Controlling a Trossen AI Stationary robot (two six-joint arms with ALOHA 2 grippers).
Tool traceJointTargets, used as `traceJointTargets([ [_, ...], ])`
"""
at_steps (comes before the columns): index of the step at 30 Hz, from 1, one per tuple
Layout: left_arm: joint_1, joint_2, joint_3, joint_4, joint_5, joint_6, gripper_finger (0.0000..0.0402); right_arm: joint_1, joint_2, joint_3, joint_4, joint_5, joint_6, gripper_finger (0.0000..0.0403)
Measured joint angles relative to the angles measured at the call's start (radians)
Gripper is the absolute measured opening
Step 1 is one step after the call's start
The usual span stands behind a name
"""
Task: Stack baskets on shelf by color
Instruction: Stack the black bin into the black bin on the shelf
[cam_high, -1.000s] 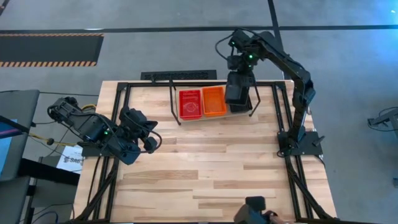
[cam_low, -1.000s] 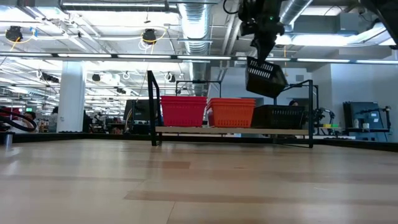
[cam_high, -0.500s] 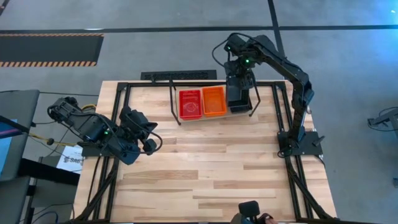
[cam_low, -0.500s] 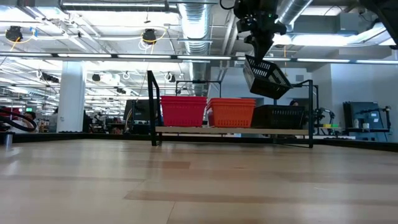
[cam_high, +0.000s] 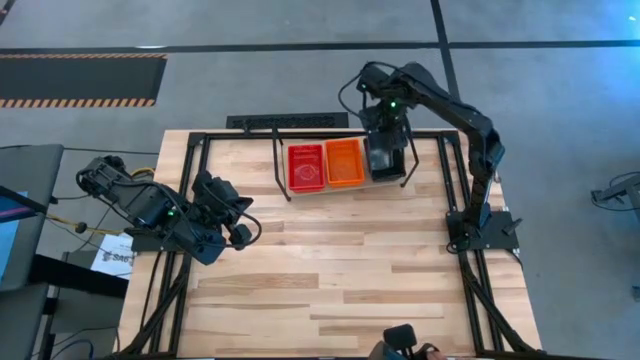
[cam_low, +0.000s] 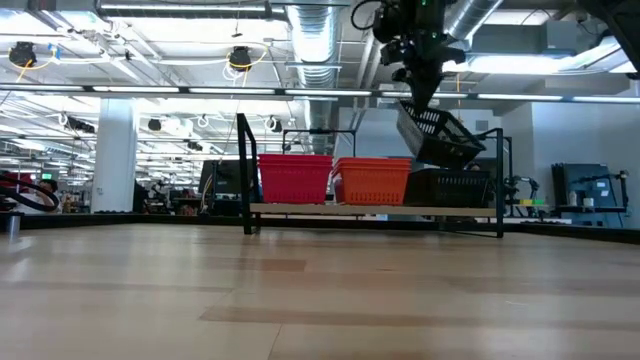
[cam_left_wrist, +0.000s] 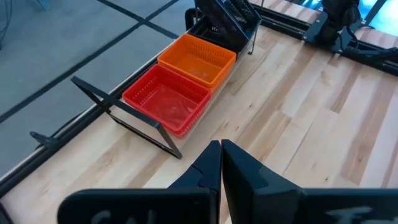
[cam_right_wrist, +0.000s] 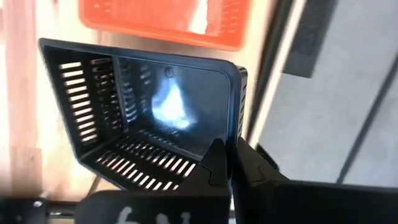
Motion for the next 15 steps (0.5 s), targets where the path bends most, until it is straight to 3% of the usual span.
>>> traceJointTargets([
  [15,0.000,0.000,0.000,0.001,-0.001,-0.044,0.0000,-0.018,-0.009,-0.174,0.017,-0.023,-0.052,0.0001],
])
